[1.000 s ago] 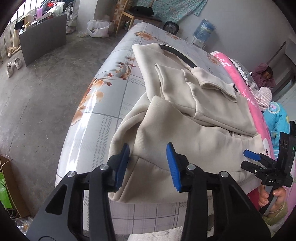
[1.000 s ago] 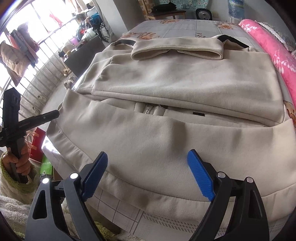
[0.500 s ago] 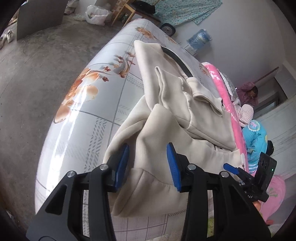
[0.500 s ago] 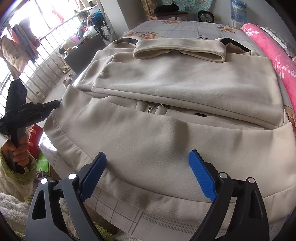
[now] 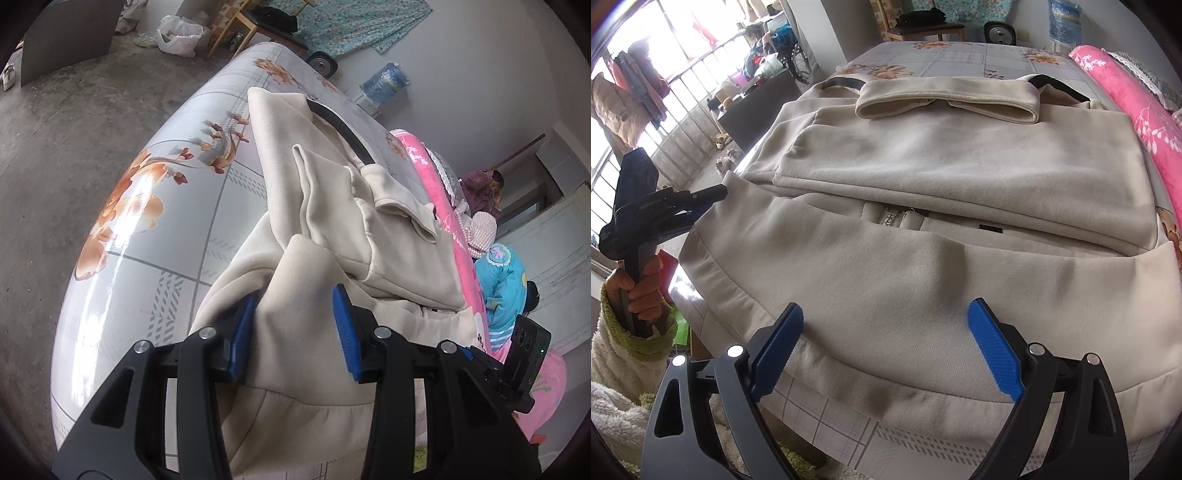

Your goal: Fold large clothes

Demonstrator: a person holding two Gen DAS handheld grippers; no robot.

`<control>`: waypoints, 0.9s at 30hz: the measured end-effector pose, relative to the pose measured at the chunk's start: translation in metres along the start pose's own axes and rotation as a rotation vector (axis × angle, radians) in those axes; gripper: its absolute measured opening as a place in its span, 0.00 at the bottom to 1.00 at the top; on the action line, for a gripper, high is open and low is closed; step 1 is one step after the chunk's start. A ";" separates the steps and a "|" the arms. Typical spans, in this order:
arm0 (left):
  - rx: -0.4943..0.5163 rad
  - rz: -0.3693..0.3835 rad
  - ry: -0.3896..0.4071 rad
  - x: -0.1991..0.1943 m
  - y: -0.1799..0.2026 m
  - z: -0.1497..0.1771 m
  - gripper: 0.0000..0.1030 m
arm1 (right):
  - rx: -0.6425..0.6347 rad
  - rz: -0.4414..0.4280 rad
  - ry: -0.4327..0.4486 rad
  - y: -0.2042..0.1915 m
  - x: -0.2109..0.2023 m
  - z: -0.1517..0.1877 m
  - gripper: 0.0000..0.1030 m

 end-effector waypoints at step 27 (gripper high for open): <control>0.151 -0.006 -0.084 -0.008 0.014 0.020 0.37 | 0.001 -0.007 0.011 0.001 0.000 0.000 0.86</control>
Point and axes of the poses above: each gripper's, at about its wrist camera, not at the fingertips, and x roughly the way its jaws point, y to its right, z to its underside, the point moved 5 cm from there along x, roughly the way its jaws point, and after that the axes turned 5 degrees about y, right-handed, at the moved point
